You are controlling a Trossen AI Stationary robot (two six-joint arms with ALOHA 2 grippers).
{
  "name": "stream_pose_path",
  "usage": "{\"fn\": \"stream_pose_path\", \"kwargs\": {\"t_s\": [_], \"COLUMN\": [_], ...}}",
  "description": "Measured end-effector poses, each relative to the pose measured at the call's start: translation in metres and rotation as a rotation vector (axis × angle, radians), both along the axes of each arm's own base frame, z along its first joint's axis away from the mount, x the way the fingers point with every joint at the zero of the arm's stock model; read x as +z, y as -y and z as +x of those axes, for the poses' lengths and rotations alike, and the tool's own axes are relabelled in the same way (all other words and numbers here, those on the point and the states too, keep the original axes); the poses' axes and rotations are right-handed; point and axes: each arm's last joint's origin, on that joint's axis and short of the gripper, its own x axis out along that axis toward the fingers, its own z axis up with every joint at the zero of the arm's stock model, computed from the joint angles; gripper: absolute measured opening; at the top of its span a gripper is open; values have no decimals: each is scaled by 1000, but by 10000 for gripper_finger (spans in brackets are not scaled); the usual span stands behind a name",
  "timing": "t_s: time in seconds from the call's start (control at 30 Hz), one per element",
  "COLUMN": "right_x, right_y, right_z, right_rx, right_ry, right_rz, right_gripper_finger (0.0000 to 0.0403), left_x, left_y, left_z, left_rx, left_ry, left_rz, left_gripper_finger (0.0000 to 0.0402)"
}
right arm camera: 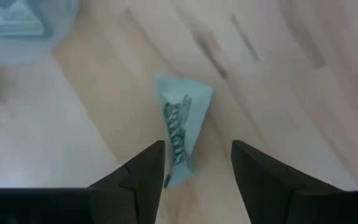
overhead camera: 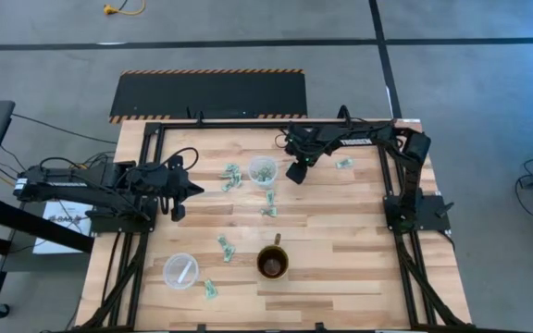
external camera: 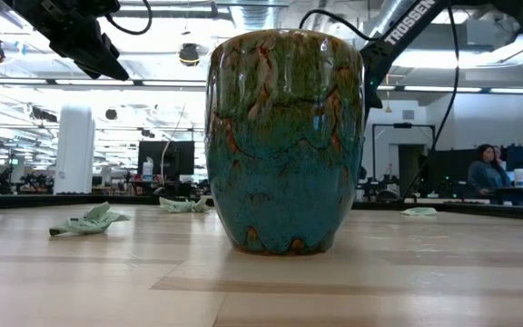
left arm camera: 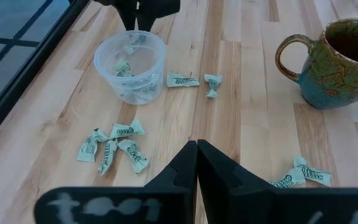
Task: Pick and place items into bin
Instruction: Put the stevia packet into the top transparent bin
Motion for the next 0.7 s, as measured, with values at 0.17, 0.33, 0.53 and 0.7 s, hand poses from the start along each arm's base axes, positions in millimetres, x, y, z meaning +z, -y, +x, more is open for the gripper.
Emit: {"fn": "stream_pose_path", "kwargs": {"t_s": [0.17,0.33,0.53,0.7], "right_x": [-1,-6,-9,-9], "right_y": [-2,-10,-16,-18], "right_z": [3,9,13,14], "right_rx": [2,23,17,19], "right_ry": [9,1,-20,-25], "right_rz": [-9,-19,-60,-72], "right_gripper_finger": [160,145,128,105], "left_x": [0,0,0,0], "left_y": [0,0,0,0], "left_z": [0,0,0,0], "left_rx": [0,0,0,0], "left_ry": [0,0,-1,0], "left_rz": [0,0,0,0], "left_gripper_finger": [0,0,0,0]}}
